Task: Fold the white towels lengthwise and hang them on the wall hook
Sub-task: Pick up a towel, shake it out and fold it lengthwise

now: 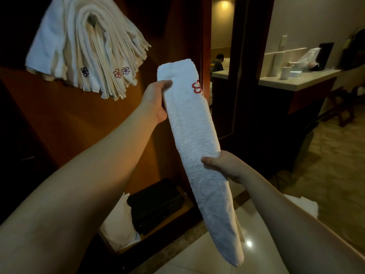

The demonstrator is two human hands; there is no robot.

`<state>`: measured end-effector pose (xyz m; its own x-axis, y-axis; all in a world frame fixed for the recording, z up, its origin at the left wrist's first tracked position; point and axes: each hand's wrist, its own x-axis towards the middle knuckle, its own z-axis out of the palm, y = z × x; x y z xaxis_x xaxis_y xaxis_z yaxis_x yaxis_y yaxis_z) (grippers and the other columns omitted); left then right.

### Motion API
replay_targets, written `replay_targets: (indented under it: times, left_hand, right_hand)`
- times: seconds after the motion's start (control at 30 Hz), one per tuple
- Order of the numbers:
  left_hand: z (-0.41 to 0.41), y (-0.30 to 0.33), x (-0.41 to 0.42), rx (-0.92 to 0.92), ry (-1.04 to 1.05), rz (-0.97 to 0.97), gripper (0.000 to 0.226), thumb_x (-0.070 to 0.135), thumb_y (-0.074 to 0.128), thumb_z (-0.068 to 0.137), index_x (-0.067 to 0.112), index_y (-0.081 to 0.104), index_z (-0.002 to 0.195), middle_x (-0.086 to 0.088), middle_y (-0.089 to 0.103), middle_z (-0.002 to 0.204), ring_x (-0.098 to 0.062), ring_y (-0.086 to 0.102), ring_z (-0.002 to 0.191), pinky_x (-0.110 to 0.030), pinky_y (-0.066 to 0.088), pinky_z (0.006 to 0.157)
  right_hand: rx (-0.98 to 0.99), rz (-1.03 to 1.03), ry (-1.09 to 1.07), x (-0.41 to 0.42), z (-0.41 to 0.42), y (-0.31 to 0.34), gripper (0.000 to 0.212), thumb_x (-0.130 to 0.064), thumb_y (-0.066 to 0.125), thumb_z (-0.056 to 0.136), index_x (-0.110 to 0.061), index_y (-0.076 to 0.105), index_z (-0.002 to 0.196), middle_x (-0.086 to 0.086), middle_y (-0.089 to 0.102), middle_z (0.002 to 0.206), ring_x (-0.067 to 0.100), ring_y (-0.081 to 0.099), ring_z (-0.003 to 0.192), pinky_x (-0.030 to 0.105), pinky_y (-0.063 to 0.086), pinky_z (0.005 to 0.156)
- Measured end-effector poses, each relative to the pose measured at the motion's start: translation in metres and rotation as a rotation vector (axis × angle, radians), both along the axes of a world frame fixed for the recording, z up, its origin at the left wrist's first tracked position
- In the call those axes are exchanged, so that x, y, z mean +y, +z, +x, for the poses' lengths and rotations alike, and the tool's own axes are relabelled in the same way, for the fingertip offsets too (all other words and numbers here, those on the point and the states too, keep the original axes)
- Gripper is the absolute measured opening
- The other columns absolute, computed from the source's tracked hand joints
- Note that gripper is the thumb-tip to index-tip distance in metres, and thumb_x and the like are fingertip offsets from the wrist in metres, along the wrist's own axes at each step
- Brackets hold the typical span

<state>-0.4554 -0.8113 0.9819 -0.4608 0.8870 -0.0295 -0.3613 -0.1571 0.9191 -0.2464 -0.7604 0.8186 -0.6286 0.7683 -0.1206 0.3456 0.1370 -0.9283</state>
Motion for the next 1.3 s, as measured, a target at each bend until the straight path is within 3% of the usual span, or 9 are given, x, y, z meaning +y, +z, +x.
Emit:
replay_targets:
  times: [0.17,0.37,0.53,0.67,0.77,0.93,1.07,1.17,1.3]
  left_hand:
    - [-0.007,-0.003,0.007,-0.017,0.045,-0.141,0.022,0.008,0.065,0.089,0.010,0.054,0.108,-0.018,0.075,0.099,-0.035,0.075,0.083,-0.050,0.061,0.073]
    - [-0.022,-0.018,0.013,-0.016,0.178,-0.270,0.051,0.007,0.062,0.093,0.011,0.042,0.140,-0.018,0.064,0.118,-0.034,0.066,0.102,-0.049,0.055,0.092]
    - [-0.027,-0.045,0.004,0.150,0.065,-0.477,0.021,0.016,0.049,0.103,-0.004,0.054,0.107,-0.013,0.069,0.075,-0.025,0.064,0.081,-0.035,0.057,0.072]
    - [-0.025,-0.072,-0.014,0.113,-0.072,-0.486,0.023,0.018,0.053,0.102,0.002,0.060,0.087,-0.010,0.068,0.058,-0.021,0.068,0.047,-0.027,0.052,0.040]
    - [-0.022,-0.083,-0.025,0.181,-0.184,-0.509,0.026,0.027,0.058,0.100,0.008,0.065,0.084,-0.007,0.070,0.064,-0.017,0.068,0.048,-0.026,0.053,0.044]
    - [-0.021,-0.089,-0.034,0.282,0.034,-0.355,0.038,0.043,0.049,0.103,0.012,0.069,0.112,-0.004,0.071,0.093,-0.022,0.066,0.092,-0.038,0.053,0.085]
    - [0.005,-0.084,-0.067,0.322,0.455,-0.005,0.037,0.043,0.040,0.105,0.026,0.064,0.082,0.008,0.063,0.070,-0.012,0.061,0.074,-0.029,0.046,0.068]
    - [0.036,-0.091,-0.096,0.343,0.307,0.157,0.056,0.058,0.034,0.099,0.030,0.067,0.063,0.005,0.061,0.059,-0.012,0.059,0.056,-0.024,0.049,0.055]
    - [0.071,-0.114,-0.091,0.239,-0.011,0.142,0.077,0.079,0.025,0.086,0.020,0.069,0.108,-0.010,0.075,0.093,-0.024,0.072,0.081,-0.025,0.054,0.064]
  right_hand:
    - [-0.097,-0.171,0.246,-0.006,0.002,0.017,0.073,-0.053,0.086,0.066,-0.016,0.063,0.124,0.005,0.071,0.121,0.021,0.069,0.111,0.041,0.054,0.101]
    - [0.337,-0.602,0.342,-0.008,-0.001,0.019,0.051,-0.026,0.093,0.065,-0.009,0.077,0.111,0.013,0.074,0.114,0.026,0.072,0.108,0.035,0.059,0.084]
    - [0.517,-0.620,0.358,-0.010,-0.010,0.039,0.053,-0.033,0.095,0.064,-0.010,0.079,0.109,0.015,0.073,0.120,0.029,0.069,0.114,0.038,0.058,0.087]
    - [0.645,-0.583,0.228,-0.016,-0.017,0.062,0.073,-0.040,0.095,0.060,-0.006,0.073,0.121,0.018,0.069,0.125,0.034,0.067,0.117,0.044,0.058,0.089]
    - [0.693,-0.536,0.160,-0.024,-0.025,0.079,0.080,-0.047,0.084,0.070,-0.009,0.058,0.137,0.016,0.066,0.132,0.034,0.065,0.121,0.048,0.054,0.099]
    - [0.711,-0.465,0.052,-0.030,-0.036,0.101,0.067,-0.048,0.065,0.087,-0.016,0.048,0.143,0.007,0.072,0.124,0.026,0.070,0.113,0.045,0.059,0.088]
    - [0.538,-0.260,-0.015,-0.034,-0.052,0.119,0.060,-0.046,0.052,0.101,-0.013,0.039,0.149,0.010,0.062,0.136,0.028,0.061,0.123,0.053,0.050,0.102]
    - [0.350,-0.038,-0.109,-0.040,-0.064,0.135,0.067,-0.050,0.046,0.103,-0.009,0.030,0.154,0.016,0.049,0.147,0.034,0.054,0.128,0.055,0.053,0.099]
    - [0.207,0.198,-0.194,-0.043,-0.078,0.152,0.071,-0.053,0.042,0.104,-0.003,0.030,0.153,0.020,0.048,0.147,0.035,0.059,0.122,0.046,0.056,0.095]
